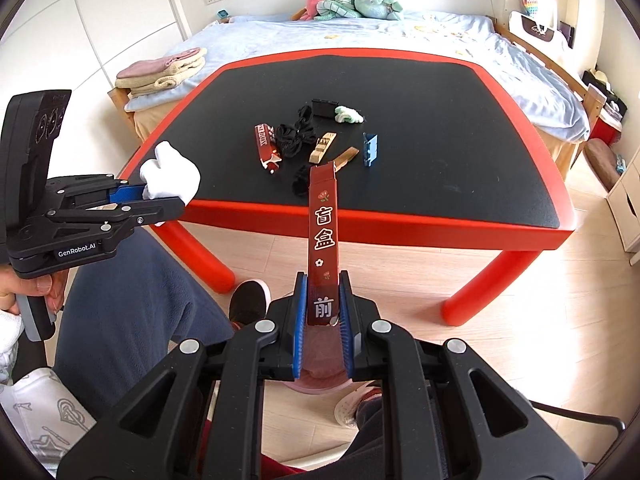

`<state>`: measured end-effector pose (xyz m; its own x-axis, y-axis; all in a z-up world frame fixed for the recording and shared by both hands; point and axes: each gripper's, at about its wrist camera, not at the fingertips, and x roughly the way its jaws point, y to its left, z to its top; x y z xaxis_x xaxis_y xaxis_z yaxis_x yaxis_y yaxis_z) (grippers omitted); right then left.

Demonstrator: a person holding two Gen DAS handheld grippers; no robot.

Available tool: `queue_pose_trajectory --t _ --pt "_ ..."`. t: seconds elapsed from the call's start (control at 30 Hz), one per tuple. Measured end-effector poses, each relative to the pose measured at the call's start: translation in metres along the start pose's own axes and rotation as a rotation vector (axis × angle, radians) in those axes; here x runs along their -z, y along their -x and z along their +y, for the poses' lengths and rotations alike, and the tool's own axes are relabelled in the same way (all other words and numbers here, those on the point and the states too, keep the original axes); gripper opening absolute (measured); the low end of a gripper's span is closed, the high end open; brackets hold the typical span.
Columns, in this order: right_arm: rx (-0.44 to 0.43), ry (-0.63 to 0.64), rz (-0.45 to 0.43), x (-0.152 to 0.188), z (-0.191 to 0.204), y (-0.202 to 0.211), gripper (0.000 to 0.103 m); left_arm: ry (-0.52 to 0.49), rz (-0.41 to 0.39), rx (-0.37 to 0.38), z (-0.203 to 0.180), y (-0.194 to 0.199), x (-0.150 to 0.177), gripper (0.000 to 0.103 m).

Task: Collect trash
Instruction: 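Carry the white cloth and red box over the pink wastebasket and release both, then move both tools back toward the table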

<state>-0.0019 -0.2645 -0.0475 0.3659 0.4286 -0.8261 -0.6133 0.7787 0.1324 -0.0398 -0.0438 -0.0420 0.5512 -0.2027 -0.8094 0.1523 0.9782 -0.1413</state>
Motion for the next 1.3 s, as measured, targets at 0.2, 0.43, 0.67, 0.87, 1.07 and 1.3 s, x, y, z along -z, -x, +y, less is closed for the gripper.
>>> queue_pose_trajectory --t 0.2,0.43,0.67,0.87,1.07,1.3 --pt "-0.017 -0.001 0.03 0.019 0.006 -0.006 0.014 -0.02 0.019 0.036 -0.014 -0.004 0.014 0.028" --pt "-0.03 0.004 0.038 0.024 0.008 -0.008 0.014 -0.028 0.034 0.062 -0.022 -0.008 0.021 0.028" --pt "-0.017 -0.003 0.046 0.022 0.005 -0.012 0.052 -0.021 0.042 0.079 -0.024 -0.009 0.023 0.066" --pt "0.0 -0.034 0.047 0.022 -0.002 -0.014 0.093 0.013 0.027 0.044 -0.014 -0.007 0.022 0.093" --pt "-0.001 -0.052 0.039 0.021 -0.005 -0.014 0.096 0.031 0.023 0.02 -0.006 -0.004 0.022 0.095" --pt "-0.011 -0.059 0.042 0.019 -0.005 -0.014 0.097 0.039 0.025 0.01 -0.002 -0.002 0.022 0.095"
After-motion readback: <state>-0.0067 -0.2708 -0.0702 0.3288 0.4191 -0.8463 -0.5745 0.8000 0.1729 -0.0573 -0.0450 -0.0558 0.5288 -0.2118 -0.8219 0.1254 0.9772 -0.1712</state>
